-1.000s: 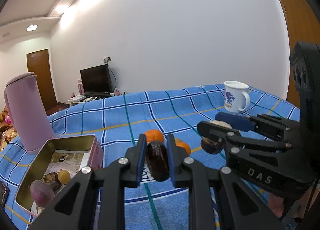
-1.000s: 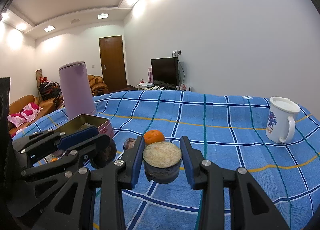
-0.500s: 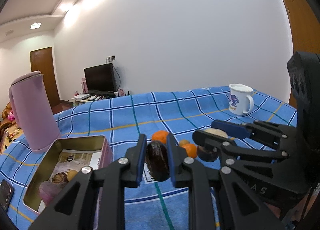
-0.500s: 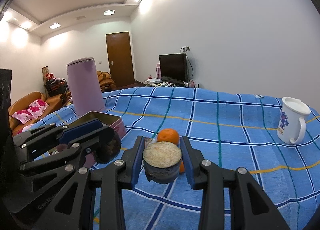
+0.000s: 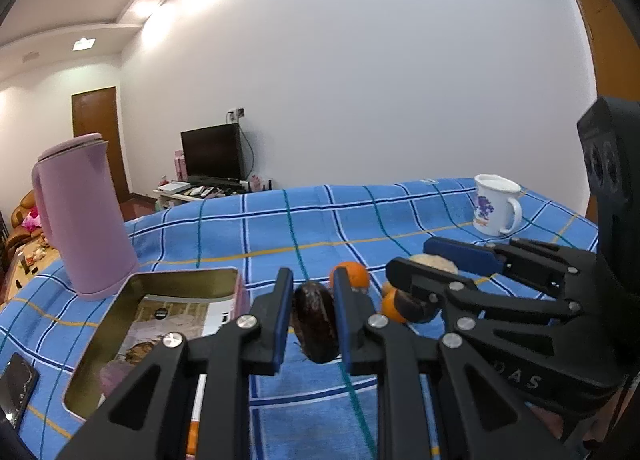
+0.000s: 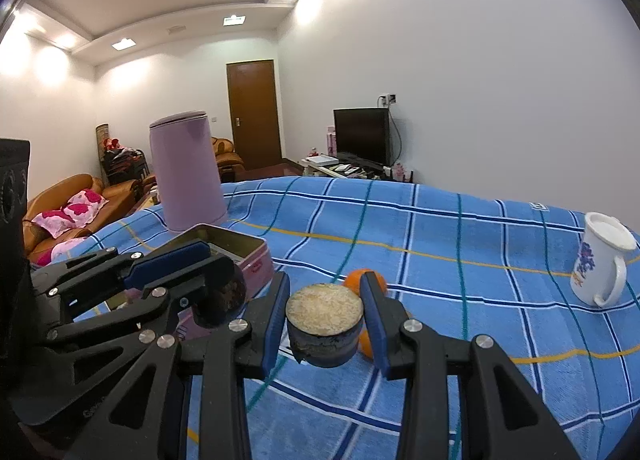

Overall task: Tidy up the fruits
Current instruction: 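Carry the dark brown piece and white-topped cylinder over the pink tin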

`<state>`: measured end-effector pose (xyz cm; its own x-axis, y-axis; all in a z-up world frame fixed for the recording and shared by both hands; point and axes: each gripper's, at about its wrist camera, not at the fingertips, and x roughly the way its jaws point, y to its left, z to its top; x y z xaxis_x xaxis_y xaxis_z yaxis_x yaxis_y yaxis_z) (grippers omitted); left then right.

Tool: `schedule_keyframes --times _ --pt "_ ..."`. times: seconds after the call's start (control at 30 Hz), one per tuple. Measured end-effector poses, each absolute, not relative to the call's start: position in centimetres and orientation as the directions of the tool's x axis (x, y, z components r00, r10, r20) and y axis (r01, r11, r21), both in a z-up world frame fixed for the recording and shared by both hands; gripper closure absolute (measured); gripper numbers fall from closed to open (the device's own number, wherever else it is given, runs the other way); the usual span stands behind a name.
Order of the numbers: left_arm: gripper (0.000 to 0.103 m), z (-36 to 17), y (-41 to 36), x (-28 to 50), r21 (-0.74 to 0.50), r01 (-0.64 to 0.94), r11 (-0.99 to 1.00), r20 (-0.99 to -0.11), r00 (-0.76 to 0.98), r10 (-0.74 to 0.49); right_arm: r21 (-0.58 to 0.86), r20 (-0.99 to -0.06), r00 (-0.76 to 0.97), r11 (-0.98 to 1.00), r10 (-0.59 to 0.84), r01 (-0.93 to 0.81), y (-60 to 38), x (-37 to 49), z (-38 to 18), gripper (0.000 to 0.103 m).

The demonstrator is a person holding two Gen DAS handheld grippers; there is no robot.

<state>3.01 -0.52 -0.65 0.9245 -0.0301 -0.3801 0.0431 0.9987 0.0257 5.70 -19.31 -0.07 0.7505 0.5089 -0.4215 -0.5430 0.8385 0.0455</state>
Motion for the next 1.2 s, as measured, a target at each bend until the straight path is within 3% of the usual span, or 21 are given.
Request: schedule_keyframes --times 1.2 --pt "0.082 -0.6 9.7 1.6 -0.030 -0.137 0.990 -0.388 0.914 0.115 0.049 -0.402 0.661 0.736 0.633 -0.675 -9.7 5.8 2.0 0.064"
